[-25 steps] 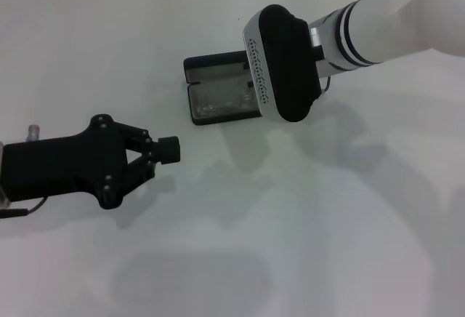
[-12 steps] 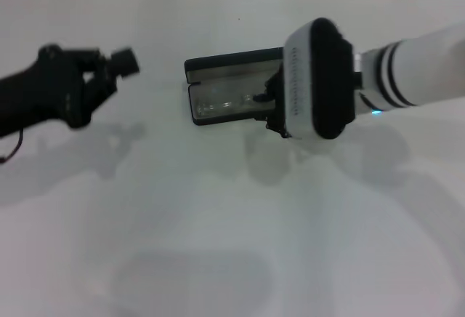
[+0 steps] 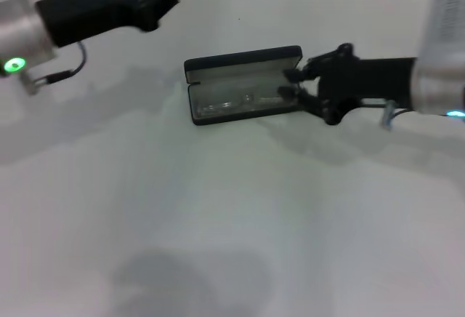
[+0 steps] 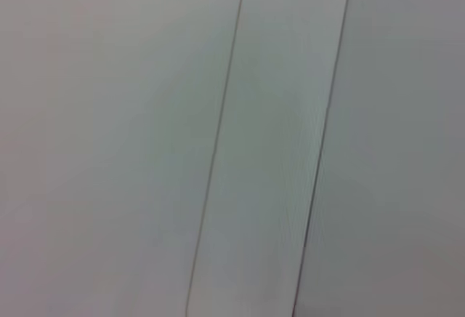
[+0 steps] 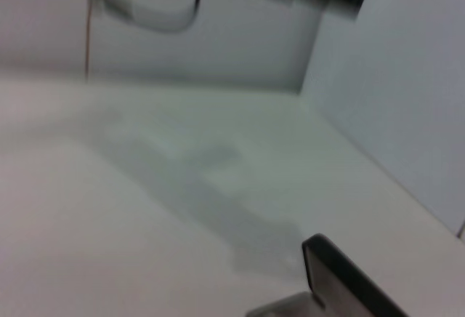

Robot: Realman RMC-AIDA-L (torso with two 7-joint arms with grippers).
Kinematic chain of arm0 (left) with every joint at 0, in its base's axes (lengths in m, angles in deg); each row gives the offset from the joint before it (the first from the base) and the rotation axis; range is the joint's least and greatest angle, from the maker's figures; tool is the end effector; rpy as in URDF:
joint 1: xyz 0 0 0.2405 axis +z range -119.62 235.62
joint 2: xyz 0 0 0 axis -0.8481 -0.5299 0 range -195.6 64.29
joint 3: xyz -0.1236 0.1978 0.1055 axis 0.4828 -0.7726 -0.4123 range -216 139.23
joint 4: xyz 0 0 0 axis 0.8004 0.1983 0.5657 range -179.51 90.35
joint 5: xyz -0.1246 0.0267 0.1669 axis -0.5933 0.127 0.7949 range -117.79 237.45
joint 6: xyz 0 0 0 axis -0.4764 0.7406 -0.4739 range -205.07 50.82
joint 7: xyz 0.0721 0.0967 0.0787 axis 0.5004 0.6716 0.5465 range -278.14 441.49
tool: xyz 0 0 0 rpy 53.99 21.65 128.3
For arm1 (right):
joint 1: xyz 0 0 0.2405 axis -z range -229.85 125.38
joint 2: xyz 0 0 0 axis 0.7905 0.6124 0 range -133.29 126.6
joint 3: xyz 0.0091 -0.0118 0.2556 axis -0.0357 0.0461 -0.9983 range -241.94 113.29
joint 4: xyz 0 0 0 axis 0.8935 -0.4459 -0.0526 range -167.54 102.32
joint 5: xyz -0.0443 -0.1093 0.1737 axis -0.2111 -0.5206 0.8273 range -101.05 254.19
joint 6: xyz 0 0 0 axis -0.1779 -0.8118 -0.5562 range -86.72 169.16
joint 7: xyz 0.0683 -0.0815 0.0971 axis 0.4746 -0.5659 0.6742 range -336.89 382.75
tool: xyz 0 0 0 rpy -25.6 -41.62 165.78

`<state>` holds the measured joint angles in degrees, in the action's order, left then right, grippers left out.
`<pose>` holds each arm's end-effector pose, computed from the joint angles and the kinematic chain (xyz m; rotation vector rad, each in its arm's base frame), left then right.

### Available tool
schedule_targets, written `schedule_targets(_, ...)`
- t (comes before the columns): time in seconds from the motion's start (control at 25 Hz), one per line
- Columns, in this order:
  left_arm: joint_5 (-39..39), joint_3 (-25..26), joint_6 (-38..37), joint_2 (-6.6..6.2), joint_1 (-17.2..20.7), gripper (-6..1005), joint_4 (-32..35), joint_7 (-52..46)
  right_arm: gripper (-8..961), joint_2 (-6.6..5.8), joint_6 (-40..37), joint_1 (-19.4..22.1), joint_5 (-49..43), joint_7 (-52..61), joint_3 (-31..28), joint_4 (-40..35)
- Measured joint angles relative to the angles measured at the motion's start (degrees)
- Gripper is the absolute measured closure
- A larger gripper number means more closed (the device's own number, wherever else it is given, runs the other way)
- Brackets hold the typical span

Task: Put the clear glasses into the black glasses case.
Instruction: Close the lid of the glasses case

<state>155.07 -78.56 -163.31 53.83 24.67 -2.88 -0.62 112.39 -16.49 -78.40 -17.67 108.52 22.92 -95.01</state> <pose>-0.2083 0.3730 0.0397 -2.4673 -0.5075 -1.0632 0.1656 0.3662 -0.0302 -2.7002 0.0697 0.4314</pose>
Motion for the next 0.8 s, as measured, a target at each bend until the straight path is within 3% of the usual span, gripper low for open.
schedule_targets(0.04, 0.7, -0.4, 1.9, 0.05, -1.2, 960, -1.0, -0.2, 728, 0.0, 0.0, 0.0, 0.0, 0.0, 0.0, 0.0)
schedule_targets(0.16, 1.4, -2.2, 8.0, 0.07, -4.5, 960, -4.6, -0.3, 728, 0.01, -4.7, 5.5, 8.4, -6.6, -4.7, 3.1)
schedule_targets(0.32, 1.7, -5.4, 17.8, 0.04, -6.4, 960, -8.0, -0.8, 728, 0.16, -4.9, 7.8, 10.6, -8.8, -5.0, 5.0)
schedule_targets(0.44, 2.6, -11.0, 24.3, -0.05, -7.0, 960, -9.4, -2.3, 728, 0.07, -4.9, 8.9, 12.8, -9.3, -5.2, 6.1)
schedule_targets(0.64, 2.7, -16.4, 27.4, 0.23, -7.1, 960, -11.3, -2.8, 728, 0.0, -5.1, 9.4, 14.2, -9.9, -6.2, 6.9)
schedule_targets(0.8, 2.6, -17.1, 28.9, 0.38, -7.1, 960, -12.2, -2.9, 729, 0.08, -5.3, 9.1, 14.3, -9.9, -5.8, 6.9)
